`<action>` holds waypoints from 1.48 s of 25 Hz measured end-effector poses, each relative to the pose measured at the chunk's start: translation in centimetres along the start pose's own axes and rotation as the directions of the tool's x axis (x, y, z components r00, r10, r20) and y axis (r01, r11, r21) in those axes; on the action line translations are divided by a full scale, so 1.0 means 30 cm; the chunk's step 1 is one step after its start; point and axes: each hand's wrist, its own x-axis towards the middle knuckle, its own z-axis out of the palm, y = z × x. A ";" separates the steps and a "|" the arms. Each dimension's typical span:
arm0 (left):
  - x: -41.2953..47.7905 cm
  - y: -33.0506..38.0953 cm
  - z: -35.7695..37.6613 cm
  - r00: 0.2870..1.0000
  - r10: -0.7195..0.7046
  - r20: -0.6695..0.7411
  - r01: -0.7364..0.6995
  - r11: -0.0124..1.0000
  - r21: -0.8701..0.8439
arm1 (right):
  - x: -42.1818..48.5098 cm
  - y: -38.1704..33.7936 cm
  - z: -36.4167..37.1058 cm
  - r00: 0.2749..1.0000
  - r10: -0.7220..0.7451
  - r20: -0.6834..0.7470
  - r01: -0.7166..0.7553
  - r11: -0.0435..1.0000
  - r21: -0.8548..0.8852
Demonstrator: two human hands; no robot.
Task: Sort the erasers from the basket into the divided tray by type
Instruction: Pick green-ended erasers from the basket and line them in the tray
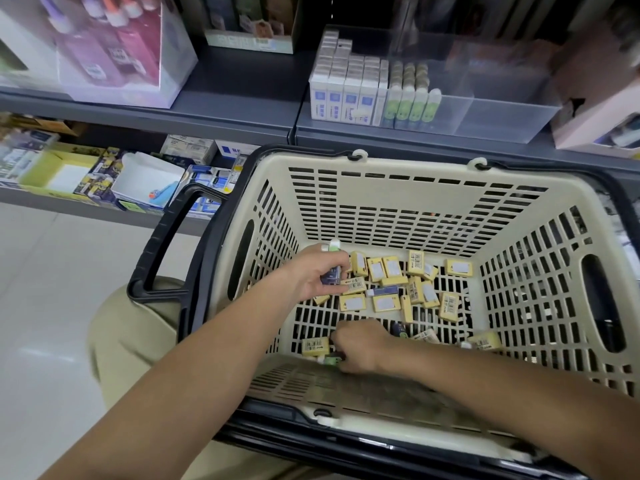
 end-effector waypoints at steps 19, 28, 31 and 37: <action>-0.001 -0.071 0.070 0.999 -0.016 0.030 0.016 1.000 0.018 | -0.199 0.270 -0.166 0.937 0.345 -0.059 -0.273 0.827 0.492; 0.019 -0.086 0.064 0.997 -0.041 0.064 0.035 0.995 0.092 | -0.192 0.244 -0.074 0.936 0.350 0.023 -0.351 0.936 0.033; 0.020 -0.089 0.061 0.997 -0.036 0.068 0.029 0.994 0.108 | -0.202 0.246 -0.068 0.939 0.343 0.031 -0.343 0.939 0.006; 0.029 -0.095 0.055 0.998 -0.016 0.068 0.008 0.992 0.123 | -0.197 0.222 -0.010 0.957 0.273 -0.100 -0.290 0.925 -0.247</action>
